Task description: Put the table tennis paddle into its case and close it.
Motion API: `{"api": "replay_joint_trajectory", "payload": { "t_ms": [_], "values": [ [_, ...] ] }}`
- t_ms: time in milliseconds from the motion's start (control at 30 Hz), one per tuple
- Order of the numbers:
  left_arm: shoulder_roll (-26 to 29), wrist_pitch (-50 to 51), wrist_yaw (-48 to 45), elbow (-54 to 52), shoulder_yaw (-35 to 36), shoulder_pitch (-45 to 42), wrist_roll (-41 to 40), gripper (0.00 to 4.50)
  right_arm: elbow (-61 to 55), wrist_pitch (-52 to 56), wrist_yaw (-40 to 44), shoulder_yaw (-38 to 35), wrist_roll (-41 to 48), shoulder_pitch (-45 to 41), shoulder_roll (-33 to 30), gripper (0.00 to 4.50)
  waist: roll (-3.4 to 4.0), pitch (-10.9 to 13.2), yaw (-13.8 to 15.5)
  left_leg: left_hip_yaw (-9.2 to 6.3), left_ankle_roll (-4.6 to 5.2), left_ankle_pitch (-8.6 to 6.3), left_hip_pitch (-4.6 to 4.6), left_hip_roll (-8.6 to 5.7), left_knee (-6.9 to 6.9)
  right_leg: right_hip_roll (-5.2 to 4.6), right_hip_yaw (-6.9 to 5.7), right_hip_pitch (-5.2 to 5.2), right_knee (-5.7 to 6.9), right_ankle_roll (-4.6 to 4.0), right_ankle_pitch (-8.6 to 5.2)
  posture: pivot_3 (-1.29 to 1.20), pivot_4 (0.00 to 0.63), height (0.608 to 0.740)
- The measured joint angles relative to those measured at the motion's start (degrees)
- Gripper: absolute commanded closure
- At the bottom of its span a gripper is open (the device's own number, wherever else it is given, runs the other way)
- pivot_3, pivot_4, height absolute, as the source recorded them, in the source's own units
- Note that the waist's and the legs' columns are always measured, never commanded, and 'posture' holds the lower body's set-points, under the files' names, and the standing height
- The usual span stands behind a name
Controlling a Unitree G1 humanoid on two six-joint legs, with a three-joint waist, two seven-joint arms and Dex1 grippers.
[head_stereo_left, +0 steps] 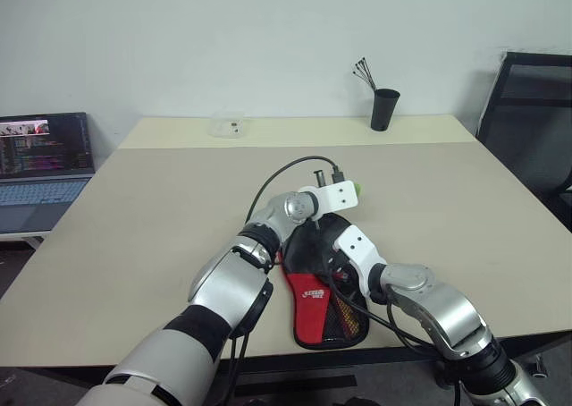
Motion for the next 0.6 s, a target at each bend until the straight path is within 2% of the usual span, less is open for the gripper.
{"api": "replay_joint_trajectory", "payload": {
  "t_ms": [267, 333, 367, 600],
  "values": [
    [-2.36, -2.64, -2.07, 0.00, -0.92, -0.14, 0.55, 4.49, 0.05, 0.86, -0.20, -0.32, 0.01, -0.11, 0.80, 1.06, 0.00, 0.00, -0.04, -0.01, 0.00, 0.00, 0.01, 0.02, -0.01, 0.02, 0.00, 0.00, 0.00, 0.00, 0.00, 0.00, 0.150, 0.740],
    [-2.29, -2.62, -4.09, 0.00, -1.03, 0.09, 0.56, 3.81, 0.23, 0.87, -0.20, -0.33, 0.00, -0.19, 1.04, 1.06, 0.01, -0.01, -0.09, -0.01, 0.00, 0.00, 0.03, 0.03, -0.02, 0.04, -0.01, 0.00, 0.01, 0.00, 0.00, 0.00, 0.150, 0.740],
    [-2.29, -2.45, -5.05, 0.00, -1.02, 0.24, 0.49, 3.61, 0.33, 0.87, -0.20, -0.32, 0.00, -0.28, 1.12, 1.06, 0.01, -0.01, -0.10, -0.01, 0.00, 0.00, 0.04, 0.05, -0.02, 0.06, 0.00, 0.00, 0.02, 0.00, 0.00, 0.00, 0.150, 0.740],
    [-1.47, -2.16, -8.78, -0.03, -0.66, 0.95, -0.18, 1.10, 1.79, 0.94, 0.08, -0.31, 0.07, -1.72, 1.99, 1.06, 0.01, -0.01, -0.33, -0.01, 0.00, 0.00, 0.12, 0.10, -0.02, 0.12, 0.03, 0.01, 0.08, 0.00, 0.00, 0.00, 0.150, 0.740]
  ]
}}
